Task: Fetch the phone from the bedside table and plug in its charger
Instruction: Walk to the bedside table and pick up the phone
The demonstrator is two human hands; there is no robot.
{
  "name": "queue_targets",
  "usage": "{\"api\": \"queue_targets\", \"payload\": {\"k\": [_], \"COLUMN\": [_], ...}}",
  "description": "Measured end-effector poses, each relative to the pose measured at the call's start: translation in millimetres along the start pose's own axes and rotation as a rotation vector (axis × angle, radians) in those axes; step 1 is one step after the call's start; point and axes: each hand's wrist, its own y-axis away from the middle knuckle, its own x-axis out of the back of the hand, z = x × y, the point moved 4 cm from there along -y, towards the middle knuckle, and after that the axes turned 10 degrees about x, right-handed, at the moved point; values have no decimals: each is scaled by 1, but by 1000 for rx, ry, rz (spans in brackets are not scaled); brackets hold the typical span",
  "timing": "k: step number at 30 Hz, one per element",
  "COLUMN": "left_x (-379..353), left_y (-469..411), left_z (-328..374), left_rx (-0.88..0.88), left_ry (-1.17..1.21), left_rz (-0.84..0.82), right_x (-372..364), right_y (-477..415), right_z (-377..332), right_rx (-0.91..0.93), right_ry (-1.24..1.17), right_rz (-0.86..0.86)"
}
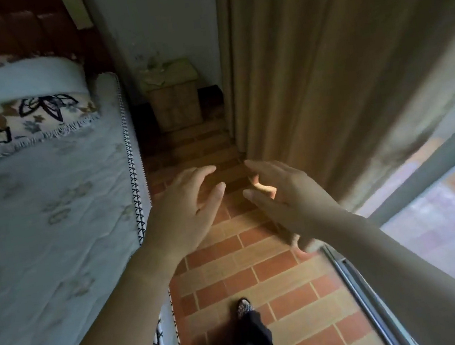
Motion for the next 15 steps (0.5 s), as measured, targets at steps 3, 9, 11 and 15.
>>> {"api": "queue_targets", "payload": {"k": [3,9,11,15], "left_x": [10,24,22,9], "left_y": [-75,-205,-249,-353], "left_z": [-7,-20,-25,-38], "left_rx": [32,53,61,71], "left_ry": [-26,-84,-109,-150], "left_rz": [25,84,99,127], "right_x": [12,25,26,26], "right_y": [-76,-203,-243,-334], "right_z": [32,98,124,190], "right_rx": [68,129,144,181], "right_ry": [-31,-99,-98,-122], "right_rz": [-19,-22,-40,-63]}}
